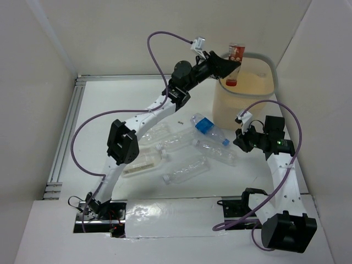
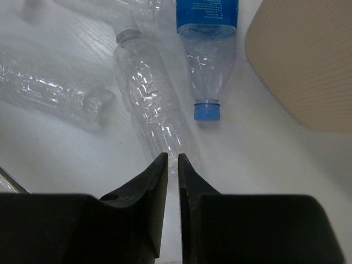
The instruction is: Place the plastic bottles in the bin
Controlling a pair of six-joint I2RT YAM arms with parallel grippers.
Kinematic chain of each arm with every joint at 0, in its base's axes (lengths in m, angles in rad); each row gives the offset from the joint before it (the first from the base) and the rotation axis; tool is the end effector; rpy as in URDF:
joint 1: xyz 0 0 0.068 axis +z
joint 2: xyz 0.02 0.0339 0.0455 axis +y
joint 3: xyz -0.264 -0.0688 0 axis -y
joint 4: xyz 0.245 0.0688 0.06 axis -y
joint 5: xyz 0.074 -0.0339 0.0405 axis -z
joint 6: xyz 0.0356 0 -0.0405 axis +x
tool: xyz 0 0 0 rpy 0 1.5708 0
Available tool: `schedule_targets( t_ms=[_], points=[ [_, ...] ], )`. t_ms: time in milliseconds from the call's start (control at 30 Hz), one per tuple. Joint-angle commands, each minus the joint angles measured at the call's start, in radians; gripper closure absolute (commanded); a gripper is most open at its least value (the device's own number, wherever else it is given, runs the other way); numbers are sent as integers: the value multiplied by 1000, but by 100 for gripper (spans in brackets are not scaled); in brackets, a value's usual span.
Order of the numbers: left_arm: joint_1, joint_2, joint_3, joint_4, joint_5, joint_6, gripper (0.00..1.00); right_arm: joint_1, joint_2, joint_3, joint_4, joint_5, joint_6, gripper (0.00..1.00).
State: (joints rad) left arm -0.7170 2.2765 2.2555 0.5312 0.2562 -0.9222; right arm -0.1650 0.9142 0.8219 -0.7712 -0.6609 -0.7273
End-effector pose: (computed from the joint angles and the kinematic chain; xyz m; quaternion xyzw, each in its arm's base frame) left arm 0.3951 -0.3564 0.4222 0.0582 0.5103 -0.6694 0.5367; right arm 0.1759 -0.0071 0.2822 -0.3542 0.8213 0.1332 0.4269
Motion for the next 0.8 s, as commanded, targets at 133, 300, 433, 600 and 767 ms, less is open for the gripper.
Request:
schedule_targets(
  t_ms=[133, 300, 433, 600, 767],
  points=[
    [-22, -5, 21, 49, -97, 60, 79, 9, -28, -10, 4, 3, -11, 67],
    [-33, 31, 44, -45, -143, 143, 29, 9, -37, -10, 4, 3, -1, 36],
    [-42, 52, 107, -109, -167, 183, 11, 9, -37, -10, 4, 3, -1, 31],
    [-42, 61, 130, -134, -178, 204, 1, 9, -37, -20, 13, 3, -1, 30],
    [-42, 14, 119, -134, -178, 233, 1, 9, -37, -20, 13, 3, -1, 26]
  ],
)
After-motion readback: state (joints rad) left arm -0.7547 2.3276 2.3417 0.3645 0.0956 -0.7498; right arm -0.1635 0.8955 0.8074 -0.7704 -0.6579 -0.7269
